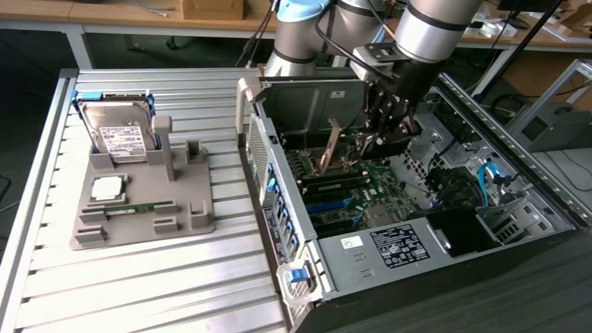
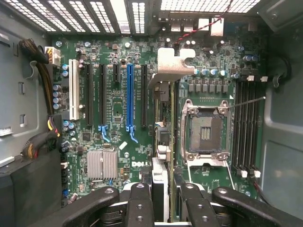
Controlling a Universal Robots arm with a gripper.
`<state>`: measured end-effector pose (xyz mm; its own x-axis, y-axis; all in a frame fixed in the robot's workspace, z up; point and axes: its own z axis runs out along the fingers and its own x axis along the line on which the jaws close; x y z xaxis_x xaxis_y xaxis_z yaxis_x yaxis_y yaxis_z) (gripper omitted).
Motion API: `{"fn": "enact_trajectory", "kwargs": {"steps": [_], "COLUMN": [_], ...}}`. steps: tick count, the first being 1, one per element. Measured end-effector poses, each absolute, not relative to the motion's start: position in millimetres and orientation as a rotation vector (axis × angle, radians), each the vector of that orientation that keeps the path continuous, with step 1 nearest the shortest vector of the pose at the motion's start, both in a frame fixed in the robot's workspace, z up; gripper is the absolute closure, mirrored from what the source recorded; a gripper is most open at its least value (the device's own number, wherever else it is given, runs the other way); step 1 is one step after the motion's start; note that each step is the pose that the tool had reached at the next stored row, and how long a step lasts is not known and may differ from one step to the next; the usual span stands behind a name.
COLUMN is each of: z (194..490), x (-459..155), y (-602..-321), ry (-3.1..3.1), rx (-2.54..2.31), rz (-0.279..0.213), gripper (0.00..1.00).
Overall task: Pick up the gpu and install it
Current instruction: 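Insert the gpu into the slot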
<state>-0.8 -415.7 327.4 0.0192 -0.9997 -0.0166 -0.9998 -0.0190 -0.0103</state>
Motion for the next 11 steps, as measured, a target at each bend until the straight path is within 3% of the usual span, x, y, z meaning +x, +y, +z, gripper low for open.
{"fn": "enact_trajectory", "kwargs": {"steps": [11], "z": [324.1], "x": [-2.6], "y": [-416.3], "ry": [2.187], "rx": [-2.229], "rz": [0.007], "gripper": [0.72]}}
